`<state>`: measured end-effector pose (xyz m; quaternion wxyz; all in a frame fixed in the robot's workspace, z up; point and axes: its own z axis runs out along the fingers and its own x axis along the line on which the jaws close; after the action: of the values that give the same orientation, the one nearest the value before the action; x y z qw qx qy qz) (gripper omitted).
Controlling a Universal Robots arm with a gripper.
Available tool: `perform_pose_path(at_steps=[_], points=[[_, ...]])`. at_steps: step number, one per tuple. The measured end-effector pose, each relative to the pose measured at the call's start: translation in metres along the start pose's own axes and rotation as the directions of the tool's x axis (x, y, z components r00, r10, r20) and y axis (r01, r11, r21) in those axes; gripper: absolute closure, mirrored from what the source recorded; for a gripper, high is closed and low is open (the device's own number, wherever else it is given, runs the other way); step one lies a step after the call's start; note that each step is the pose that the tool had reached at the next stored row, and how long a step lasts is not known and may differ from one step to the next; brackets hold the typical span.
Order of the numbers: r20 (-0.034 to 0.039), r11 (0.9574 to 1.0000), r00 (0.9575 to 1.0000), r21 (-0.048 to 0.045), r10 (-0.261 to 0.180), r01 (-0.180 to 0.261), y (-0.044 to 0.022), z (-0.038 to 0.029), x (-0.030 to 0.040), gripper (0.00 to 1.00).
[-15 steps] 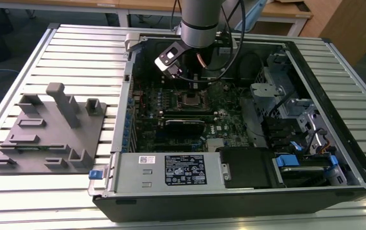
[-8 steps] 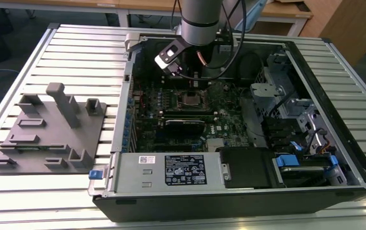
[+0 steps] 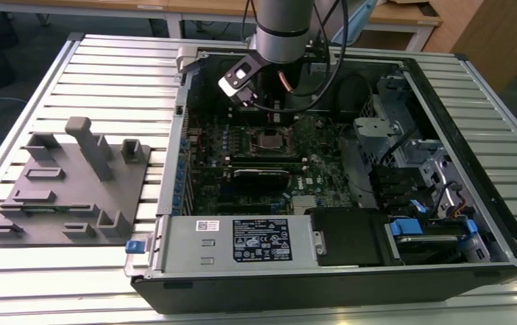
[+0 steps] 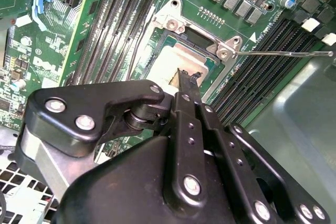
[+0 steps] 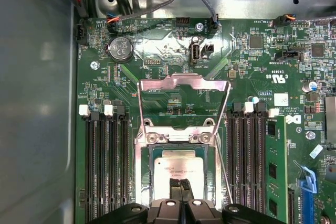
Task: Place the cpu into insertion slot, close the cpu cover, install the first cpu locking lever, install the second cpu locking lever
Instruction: 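Close the cpu cover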
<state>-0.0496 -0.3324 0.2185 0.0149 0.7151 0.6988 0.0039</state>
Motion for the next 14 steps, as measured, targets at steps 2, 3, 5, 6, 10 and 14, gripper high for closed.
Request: perform_pose_path(at_steps=[2,3,5,6,10,14], points=[[-0.0001,1.0,1.0,0.0,0.0,0.0,0.0,-0.001,0.0,0.9],[-0.0001,1.0,1.0,0.0,0.0,0.0,0.0001,-0.0017,0.0,0.9],[-0.0001,1.0,1.0,0.0,0.0,0.0,0.0001,-0.0036,0.0,0.9],[-0.0001,1.0,1.0,-0.0001,0.0,0.0,0.0002,-0.0046,0.0,0.9],[-0.0002,1.0,1.0,-0.0001,0.0,0.0,0.0003,-0.01,-0.0001,0.9],[0.0,1.0,1.0,0.0,0.0,0.0,0.0004,-0.0154,-0.0002,0.9]])
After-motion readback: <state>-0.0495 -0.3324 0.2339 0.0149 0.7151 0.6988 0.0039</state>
